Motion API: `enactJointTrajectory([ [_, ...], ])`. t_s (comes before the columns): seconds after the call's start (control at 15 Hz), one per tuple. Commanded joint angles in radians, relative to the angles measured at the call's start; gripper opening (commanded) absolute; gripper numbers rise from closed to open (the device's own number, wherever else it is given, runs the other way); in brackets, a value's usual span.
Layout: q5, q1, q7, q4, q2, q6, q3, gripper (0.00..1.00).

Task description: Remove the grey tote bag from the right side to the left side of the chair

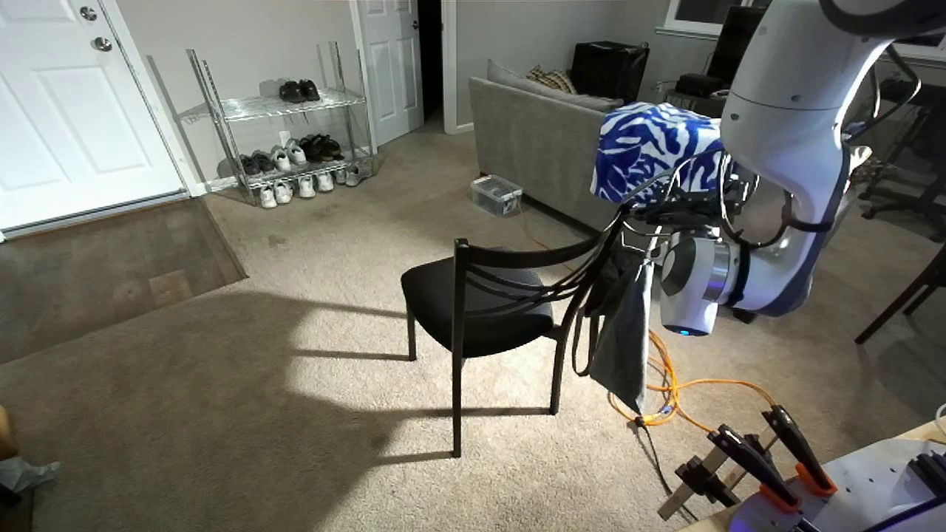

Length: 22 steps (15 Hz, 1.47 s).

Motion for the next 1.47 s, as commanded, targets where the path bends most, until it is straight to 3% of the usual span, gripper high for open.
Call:
enactJointTrajectory([
  [0.0,0.03,-0.03,-0.002,-0.083,-0.118,-0.001,-0.012,1.0],
  [0.47,0.027,-0.035,-0.03,-0.149,-0.181,-0.023,-0.01,1.0],
  [1.4,0.011,0.094,-0.082,-0.22,-0.108,-0.049,0.1,1.0],
])
